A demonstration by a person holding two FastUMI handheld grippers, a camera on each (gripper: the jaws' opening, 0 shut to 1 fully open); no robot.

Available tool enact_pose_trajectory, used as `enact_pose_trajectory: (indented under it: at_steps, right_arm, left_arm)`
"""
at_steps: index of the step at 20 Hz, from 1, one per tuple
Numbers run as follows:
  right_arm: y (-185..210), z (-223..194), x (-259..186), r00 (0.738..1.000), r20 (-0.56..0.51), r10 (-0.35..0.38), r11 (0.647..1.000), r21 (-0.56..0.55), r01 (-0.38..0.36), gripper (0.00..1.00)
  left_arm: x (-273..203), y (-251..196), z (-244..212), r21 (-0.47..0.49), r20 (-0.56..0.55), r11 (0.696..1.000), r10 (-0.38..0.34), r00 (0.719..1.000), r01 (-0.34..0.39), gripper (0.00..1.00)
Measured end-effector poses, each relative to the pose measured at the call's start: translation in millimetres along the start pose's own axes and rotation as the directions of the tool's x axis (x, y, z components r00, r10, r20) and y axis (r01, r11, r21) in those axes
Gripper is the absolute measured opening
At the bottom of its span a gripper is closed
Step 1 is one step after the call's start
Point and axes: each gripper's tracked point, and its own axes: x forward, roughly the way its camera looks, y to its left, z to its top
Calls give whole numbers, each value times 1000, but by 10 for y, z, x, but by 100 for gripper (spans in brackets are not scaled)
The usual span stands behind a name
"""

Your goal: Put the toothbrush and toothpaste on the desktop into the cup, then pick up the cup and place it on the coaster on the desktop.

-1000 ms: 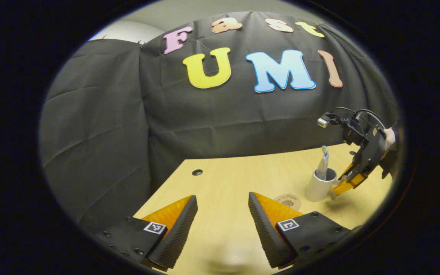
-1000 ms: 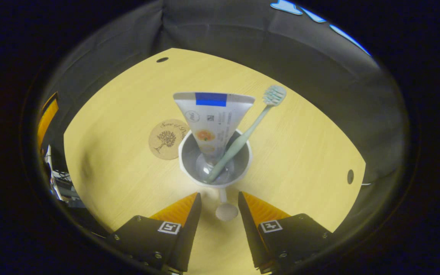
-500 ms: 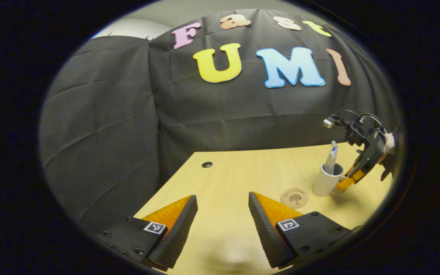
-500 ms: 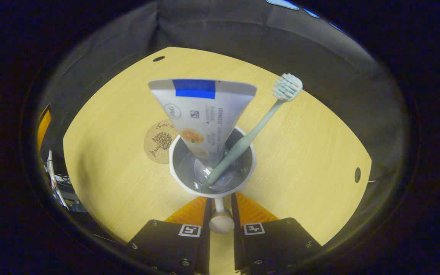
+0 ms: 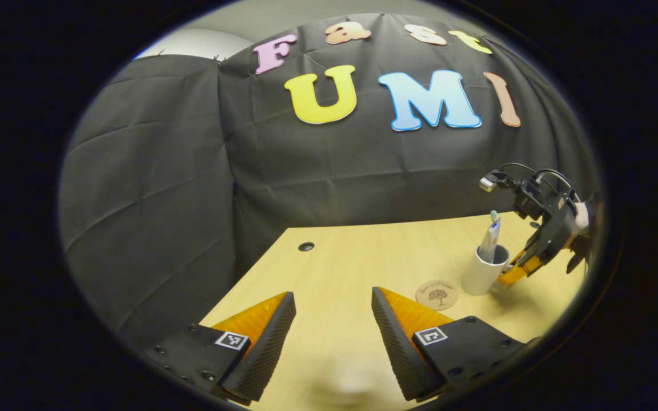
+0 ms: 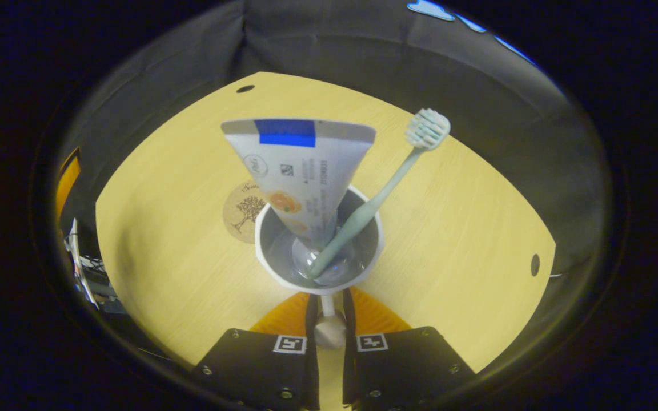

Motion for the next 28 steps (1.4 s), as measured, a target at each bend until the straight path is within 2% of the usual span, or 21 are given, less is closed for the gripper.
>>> enact_pose_trajectory:
  at_steps: [9, 19, 25, 26, 28]
  right_arm:
    - [93, 72, -76, 999, 29, 13, 999, 39, -14, 17]
    - [322, 240, -113, 998, 56, 38, 998, 47, -41, 17]
    - [545, 432, -55, 995, 66, 72, 996, 45, -76, 17]
    - [584, 461, -38, 995, 67, 76, 996, 43, -79, 17]
    - [584, 476, -68, 994, 70, 79, 996, 35, -81, 17]
  left_arm:
    - [-58, -2, -40, -6, 8, 1000, -2, 1000, 2, 90]
    - [-199, 201, -98, -17, 8, 1000, 21, 1000, -21, 90]
    - [-319, 464, -167, -31, 0, 997, 64, 998, -64, 90]
    - [-332, 505, -187, -34, -3, 997, 70, 998, -70, 93]
    - [-348, 585, -223, -40, -9, 995, 86, 996, -86, 90]
